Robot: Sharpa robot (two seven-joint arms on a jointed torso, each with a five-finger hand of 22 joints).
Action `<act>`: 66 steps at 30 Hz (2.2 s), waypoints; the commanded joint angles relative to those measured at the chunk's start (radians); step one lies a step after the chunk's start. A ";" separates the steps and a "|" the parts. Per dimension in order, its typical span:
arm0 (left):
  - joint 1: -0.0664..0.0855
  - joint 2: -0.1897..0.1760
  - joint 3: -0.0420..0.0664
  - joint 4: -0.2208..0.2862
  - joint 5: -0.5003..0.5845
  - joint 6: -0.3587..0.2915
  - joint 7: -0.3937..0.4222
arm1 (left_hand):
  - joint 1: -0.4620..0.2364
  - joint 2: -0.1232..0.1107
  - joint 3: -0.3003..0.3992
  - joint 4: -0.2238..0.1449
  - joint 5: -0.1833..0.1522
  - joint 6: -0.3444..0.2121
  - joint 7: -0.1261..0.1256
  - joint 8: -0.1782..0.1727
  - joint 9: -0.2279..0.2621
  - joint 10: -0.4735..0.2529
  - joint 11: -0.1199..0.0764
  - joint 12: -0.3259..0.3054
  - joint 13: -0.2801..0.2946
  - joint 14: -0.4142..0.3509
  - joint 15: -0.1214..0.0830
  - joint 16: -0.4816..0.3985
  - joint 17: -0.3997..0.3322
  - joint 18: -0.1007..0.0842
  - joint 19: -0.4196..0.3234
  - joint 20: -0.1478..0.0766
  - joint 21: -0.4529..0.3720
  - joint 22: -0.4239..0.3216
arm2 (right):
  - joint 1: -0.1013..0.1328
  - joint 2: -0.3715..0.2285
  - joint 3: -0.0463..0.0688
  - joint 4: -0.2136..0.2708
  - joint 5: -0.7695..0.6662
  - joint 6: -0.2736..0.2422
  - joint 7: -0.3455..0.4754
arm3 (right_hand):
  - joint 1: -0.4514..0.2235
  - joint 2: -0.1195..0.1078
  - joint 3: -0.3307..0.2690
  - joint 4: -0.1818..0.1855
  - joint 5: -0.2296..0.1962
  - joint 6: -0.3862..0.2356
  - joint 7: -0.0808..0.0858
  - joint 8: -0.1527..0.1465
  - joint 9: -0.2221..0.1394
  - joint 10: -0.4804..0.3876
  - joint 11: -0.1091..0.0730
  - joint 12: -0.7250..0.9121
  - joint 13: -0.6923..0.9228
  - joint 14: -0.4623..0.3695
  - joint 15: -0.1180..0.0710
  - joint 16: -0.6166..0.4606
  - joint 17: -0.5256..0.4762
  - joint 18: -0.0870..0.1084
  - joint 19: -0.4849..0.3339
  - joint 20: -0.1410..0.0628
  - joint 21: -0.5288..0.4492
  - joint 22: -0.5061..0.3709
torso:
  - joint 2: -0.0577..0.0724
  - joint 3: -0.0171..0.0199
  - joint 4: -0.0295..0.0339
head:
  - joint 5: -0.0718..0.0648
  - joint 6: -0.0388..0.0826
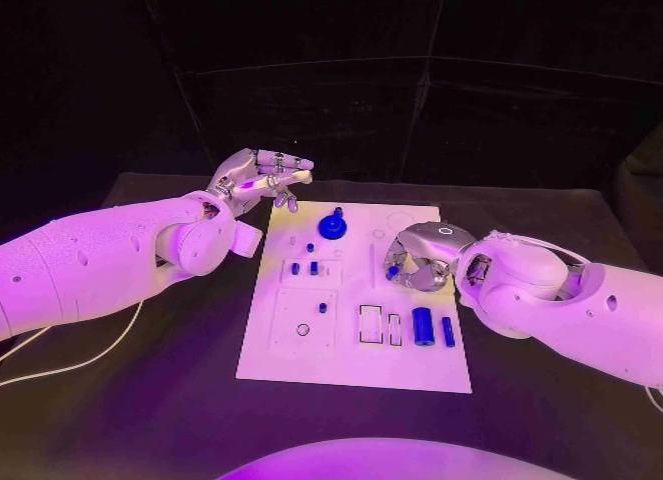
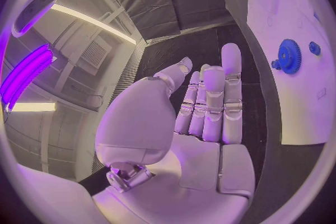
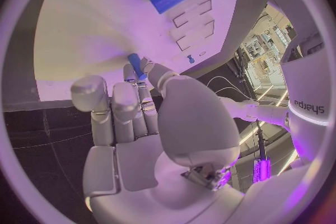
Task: Assemble the parts on the task board
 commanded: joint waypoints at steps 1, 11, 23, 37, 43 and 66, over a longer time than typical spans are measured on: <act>0.001 0.001 0.000 0.000 0.002 0.014 0.003 | 0.008 0.001 -0.005 -0.001 -0.001 0.000 0.005 0.004 -0.001 -0.010 0.000 0.005 0.001 -0.007 -0.002 -0.004 -0.001 0.013 -0.006 0.003 -0.003 -0.002 | 0.001 0.001 0.000 -0.002 -0.003 0.001 -0.012 | -0.016 0.000 0.011 0.005 -0.006 0.011 0.000 0.005 0.002 0.013 0.000 -0.009 0.000 0.014 -0.008 0.008 0.004 0.004 0.006 0.000 0.006 0.004 | 0.000 -0.0006 -0.0009 | -0.002 -0.003; 0.001 0.001 0.000 -0.002 0.002 0.016 0.002 | 0.008 0.001 -0.005 -0.001 -0.001 0.000 0.005 0.004 -0.001 -0.010 0.000 0.005 0.001 -0.007 -0.002 -0.004 -0.001 0.013 -0.006 0.003 -0.003 -0.002 | 0.000 -0.019 0.000 0.035 0.009 -0.118 0.003 | -0.018 0.012 0.040 0.014 -0.008 0.035 -0.003 0.011 0.004 0.037 -0.005 -0.024 0.001 0.020 -0.013 0.031 0.029 0.000 0.016 -0.007 0.020 0.024 | -0.002 0.0014 -0.0007 | 0.002 -0.004; 0.001 0.003 -0.001 -0.011 0.002 0.017 0.001 | 0.008 0.002 -0.006 -0.001 -0.001 0.000 0.005 0.004 -0.001 -0.011 0.000 0.006 0.001 -0.008 -0.002 -0.006 -0.004 0.013 -0.006 0.003 -0.004 -0.002 | 0.002 -0.045 0.031 0.166 0.136 -0.174 0.060 | -0.019 0.008 0.044 0.014 -0.007 0.036 0.000 0.010 0.003 0.037 -0.003 -0.031 0.000 0.020 -0.013 0.034 0.031 0.000 0.016 -0.008 0.020 0.024 | -0.001 -0.0005 -0.0003 | 0.005 -0.001; 0.001 0.017 -0.001 -0.019 0.002 0.020 0.001 | 0.008 0.002 -0.006 -0.001 -0.001 0.000 0.005 0.004 -0.001 -0.011 0.000 0.006 0.001 -0.008 -0.002 -0.006 -0.004 0.013 -0.006 0.003 -0.004 -0.002 | -0.026 0.134 0.030 0.082 0.168 -0.113 0.162 | -0.011 0.009 0.060 0.008 -0.005 0.033 0.004 0.006 0.001 0.034 0.000 -0.045 0.000 0.019 -0.010 0.036 0.031 0.001 0.014 -0.007 0.019 0.020 | 0.001 -0.0022 0.0044 | 0.035 -0.013; 0.001 0.022 -0.001 -0.020 0.002 0.021 -0.002 | 0.008 0.002 -0.006 -0.001 -0.001 0.000 0.005 0.004 -0.001 -0.011 0.000 0.006 0.001 -0.008 -0.002 -0.006 -0.004 0.013 -0.006 0.003 -0.004 -0.002 | -0.049 0.192 0.027 0.049 0.145 -0.064 0.183 | -0.010 0.009 0.063 0.006 -0.005 0.033 0.005 0.005 0.001 0.034 0.001 -0.047 0.000 0.019 -0.010 0.037 0.031 0.001 0.013 -0.007 0.018 0.019 | 0.000 -0.0014 0.0017 | 0.046 -0.017; 0.001 0.024 -0.001 -0.020 0.002 0.023 -0.002 | 0.008 0.002 -0.006 -0.001 -0.001 0.000 0.005 0.004 -0.001 -0.011 0.000 0.006 0.001 -0.008 -0.002 -0.006 -0.004 0.013 -0.006 0.003 -0.004 -0.002 | -0.068 0.237 -0.013 -0.011 0.089 0.038 0.163 | -0.009 0.011 0.066 0.006 -0.004 0.034 0.005 0.005 0.001 0.036 0.002 -0.048 0.001 0.020 -0.009 0.040 0.035 0.000 0.014 -0.006 0.020 0.022 | 0.001 -0.0007 0.0012 | 0.058 -0.028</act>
